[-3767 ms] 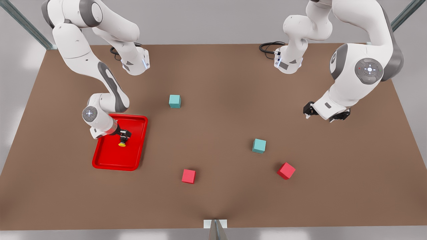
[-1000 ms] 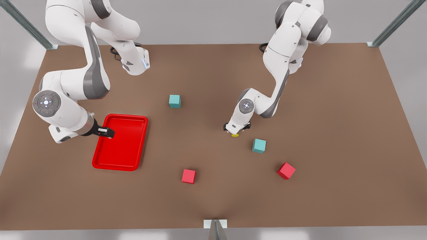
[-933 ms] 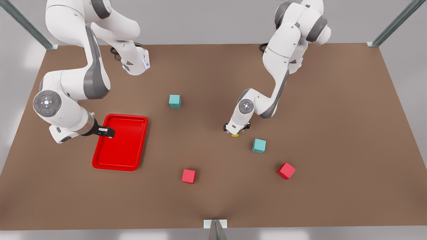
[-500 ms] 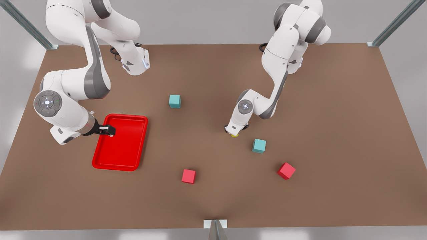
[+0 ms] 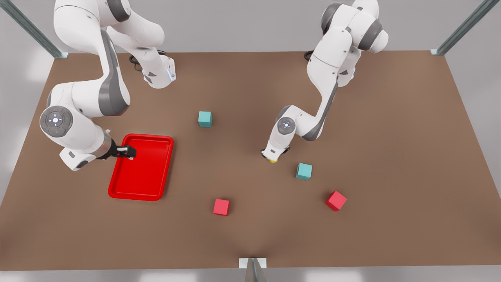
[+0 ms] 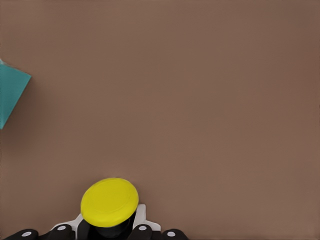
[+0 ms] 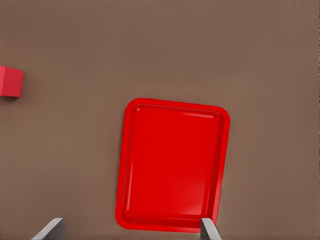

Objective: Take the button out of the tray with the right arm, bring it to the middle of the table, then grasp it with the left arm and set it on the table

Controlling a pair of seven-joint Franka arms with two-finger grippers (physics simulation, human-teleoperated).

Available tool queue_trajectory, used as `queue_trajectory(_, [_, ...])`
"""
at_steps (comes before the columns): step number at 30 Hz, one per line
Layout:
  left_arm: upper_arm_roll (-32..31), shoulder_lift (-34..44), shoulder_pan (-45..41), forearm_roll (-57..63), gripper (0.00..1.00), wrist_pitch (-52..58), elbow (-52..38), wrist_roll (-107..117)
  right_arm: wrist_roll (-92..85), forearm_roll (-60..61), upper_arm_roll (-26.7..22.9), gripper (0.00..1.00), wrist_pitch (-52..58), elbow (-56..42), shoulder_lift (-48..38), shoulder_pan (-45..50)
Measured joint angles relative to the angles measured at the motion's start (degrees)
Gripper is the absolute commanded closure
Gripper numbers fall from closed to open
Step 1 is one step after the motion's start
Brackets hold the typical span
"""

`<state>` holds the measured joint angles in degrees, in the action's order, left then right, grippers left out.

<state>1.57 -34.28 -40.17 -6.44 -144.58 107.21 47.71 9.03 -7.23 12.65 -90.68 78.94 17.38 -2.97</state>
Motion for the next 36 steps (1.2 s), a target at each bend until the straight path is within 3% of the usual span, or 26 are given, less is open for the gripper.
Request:
queue_trajectory(10, [4.2, 0.9, -2.5, 9.3, 0.49, 8.9, -5.6, 9.8, -1.1, -3.3, 0.1, 0.00, 3.7, -0.1, -0.3, 1.4])
queue_trajectory(22, [4.8, -0.3, -6.6, 34.2, 0.49, 17.9, -6.7, 53.7, -1.7, -2.9, 0.0, 0.00, 7.1, -1.2, 0.1, 3.8])
queue_trajectory(31, [4.8, -6.2, -9.9, 39.3, 0.47, 23.2, -9.3, 79.9, -2.0, 0.2, -0.4, 0.00, 4.6, -3.3, 5.6, -7.8])
queue_trajectory(32, [4.8, -6.2, -9.9, 39.5, 0.36, 23.5, -9.4, 82.1, -2.1, 1.0, -0.4, 0.00, 4.3, -3.6, 5.7, -9.4])
queue_trajectory(33, [4.8, -6.3, -9.9, 39.6, 0.00, 23.7, -9.5, 84.1, -2.1, 1.6, -0.5, 0.00, 4.0, -3.5, 5.7, -10.1])
queue_trajectory(36, [4.8, -6.3, -9.9, 40.1, 0.00, 24.2, -10.1, 89.7, -2.2, 2.6, -0.4, 0.00, 3.7, -3.2, 5.8, -10.9])
